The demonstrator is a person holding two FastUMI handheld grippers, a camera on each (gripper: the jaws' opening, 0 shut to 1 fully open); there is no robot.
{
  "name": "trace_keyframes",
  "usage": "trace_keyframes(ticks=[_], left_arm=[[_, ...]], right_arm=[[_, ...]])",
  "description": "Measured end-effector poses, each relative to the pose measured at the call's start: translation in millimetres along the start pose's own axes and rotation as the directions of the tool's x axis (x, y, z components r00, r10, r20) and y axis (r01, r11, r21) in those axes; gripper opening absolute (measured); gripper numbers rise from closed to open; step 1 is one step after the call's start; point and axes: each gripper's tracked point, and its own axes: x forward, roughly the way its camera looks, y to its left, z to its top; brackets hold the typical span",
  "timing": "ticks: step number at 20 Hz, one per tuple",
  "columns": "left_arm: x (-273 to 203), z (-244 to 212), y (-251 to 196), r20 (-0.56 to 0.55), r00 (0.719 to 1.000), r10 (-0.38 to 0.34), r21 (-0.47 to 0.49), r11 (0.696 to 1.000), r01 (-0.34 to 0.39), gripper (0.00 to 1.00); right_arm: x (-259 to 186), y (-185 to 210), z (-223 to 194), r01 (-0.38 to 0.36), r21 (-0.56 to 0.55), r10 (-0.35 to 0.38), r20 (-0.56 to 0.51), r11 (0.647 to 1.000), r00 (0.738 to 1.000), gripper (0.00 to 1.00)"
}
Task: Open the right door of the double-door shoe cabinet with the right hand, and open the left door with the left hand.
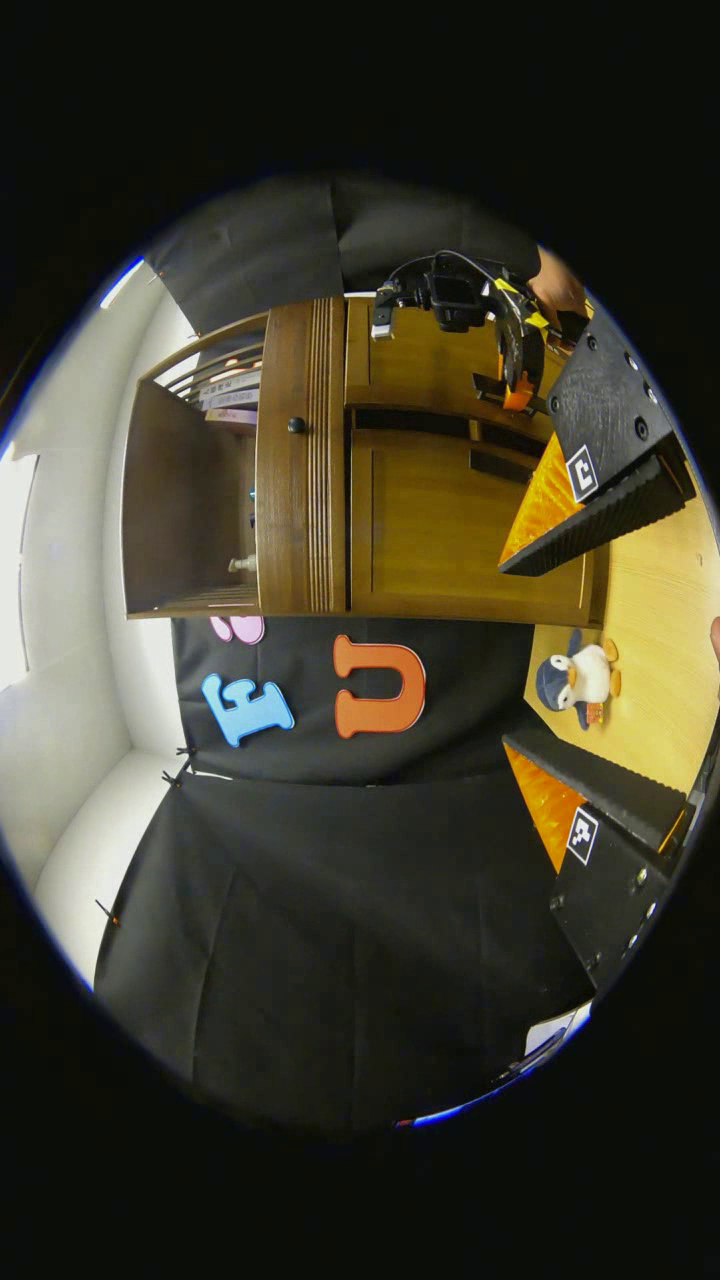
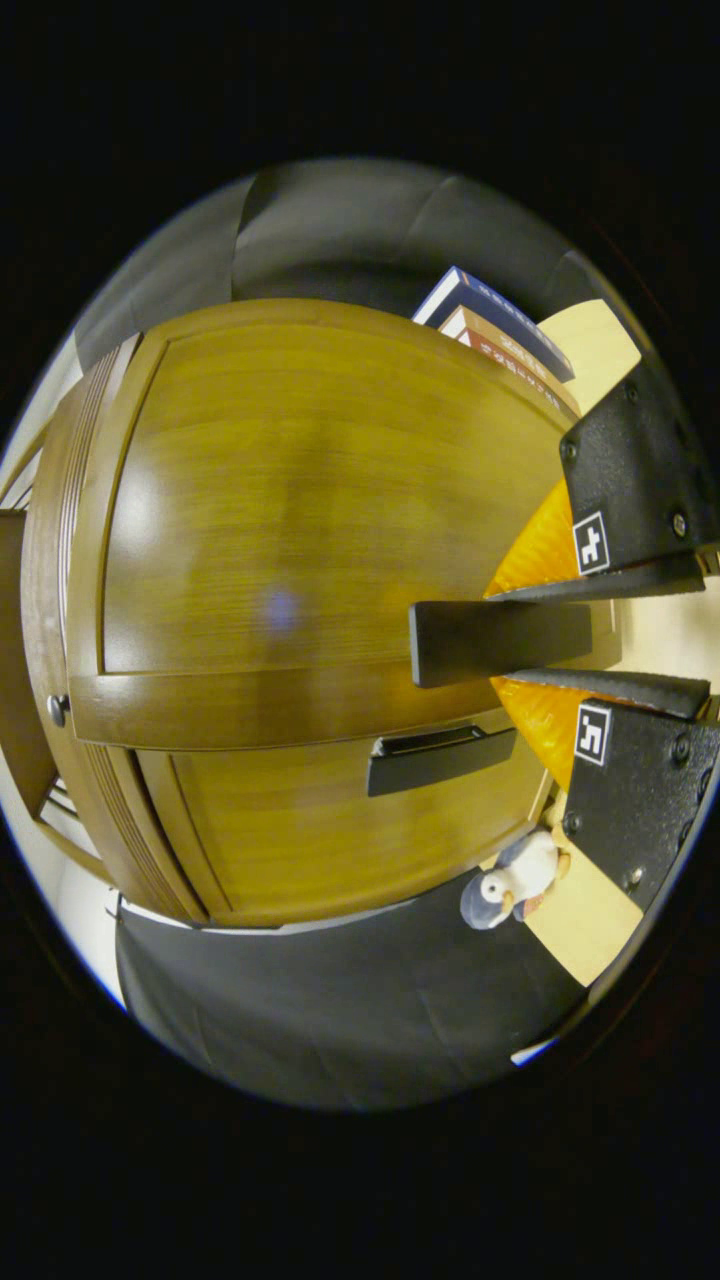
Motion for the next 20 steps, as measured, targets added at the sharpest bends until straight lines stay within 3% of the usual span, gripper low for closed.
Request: trace_keyframes(ticks=[5,20], left_arm=[[0,1,-22,0.003,0.998,-0.059,0.013,0.998,0.059,0.95],[0,-1,-77,-0.005,0.978,-0.207,-0.003,0.978,0.207,0.95]], right_arm=[[-33,-10,-9,-0.051,-0.005,0.051,0.001,0.999,0.999,0.34],[-111,-54,-34,-0.075,0.057,0.075,0.005,0.996,0.997,0.34]])
